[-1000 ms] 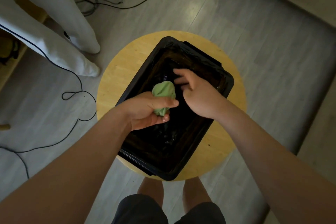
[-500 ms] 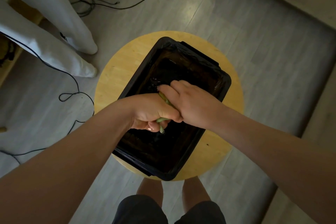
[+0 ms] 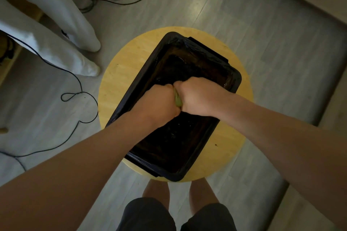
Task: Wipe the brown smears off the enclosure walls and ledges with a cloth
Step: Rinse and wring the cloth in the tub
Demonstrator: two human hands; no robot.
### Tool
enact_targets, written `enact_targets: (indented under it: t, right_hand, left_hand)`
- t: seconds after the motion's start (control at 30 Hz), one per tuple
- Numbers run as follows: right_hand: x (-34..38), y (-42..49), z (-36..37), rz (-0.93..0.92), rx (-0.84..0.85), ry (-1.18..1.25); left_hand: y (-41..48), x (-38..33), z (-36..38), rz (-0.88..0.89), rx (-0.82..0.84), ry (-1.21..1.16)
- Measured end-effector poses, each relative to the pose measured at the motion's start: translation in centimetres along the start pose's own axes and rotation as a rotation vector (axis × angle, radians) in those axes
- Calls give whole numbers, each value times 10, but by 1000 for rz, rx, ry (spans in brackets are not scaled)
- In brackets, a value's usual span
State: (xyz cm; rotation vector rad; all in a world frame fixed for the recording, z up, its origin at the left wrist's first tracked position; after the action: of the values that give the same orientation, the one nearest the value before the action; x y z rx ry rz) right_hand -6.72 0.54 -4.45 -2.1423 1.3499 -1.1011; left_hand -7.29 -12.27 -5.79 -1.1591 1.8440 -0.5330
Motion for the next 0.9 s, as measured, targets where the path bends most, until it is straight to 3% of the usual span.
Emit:
enact_targets:
  t: [0.1,0.2,0.27,0.4,0.5,0.6,0.73,0.9]
  right_hand:
    - [-6,-7,7,-10,-95,-54]
    - [-3,-23,18,-109,-282,-121]
    - [0,-36,22,-181,-356,-130]
    - [5,-54,23,-345,-312,-123]
    - [7,-49,20,-275,-320,-150]
    - [11,-40,13,-236,-391,-258]
    - [10,-34,7,-150,-288,-303]
    - [13,-18,5,54,-109,-213]
  left_hand:
    - [-9,1,5,-41,62,-356]
    - [-23,-2,9,-40,296,-758]
    - [-30,-4,6,-18,497,-902]
    - [-39,-7,-3,54,819,-951]
    - [-40,-11,-6,43,907,-891]
    - [-37,-13,-6,-33,809,-789]
    - [-34,-17,3,-148,522,-597]
    - [-14,-16,6,-56,117,29]
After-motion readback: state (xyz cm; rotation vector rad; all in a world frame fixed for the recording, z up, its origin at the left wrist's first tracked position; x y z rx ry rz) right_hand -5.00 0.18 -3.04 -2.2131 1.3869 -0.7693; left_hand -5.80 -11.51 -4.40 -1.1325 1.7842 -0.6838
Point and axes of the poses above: each hand's wrist, its own y-axis towards the middle knuckle, its own z-axis out of the palm, x = y × z, the point moved 3 cm from there along y, towards the middle knuckle, and after that the axes turned 13 degrees about x, right-handed, at the moved point
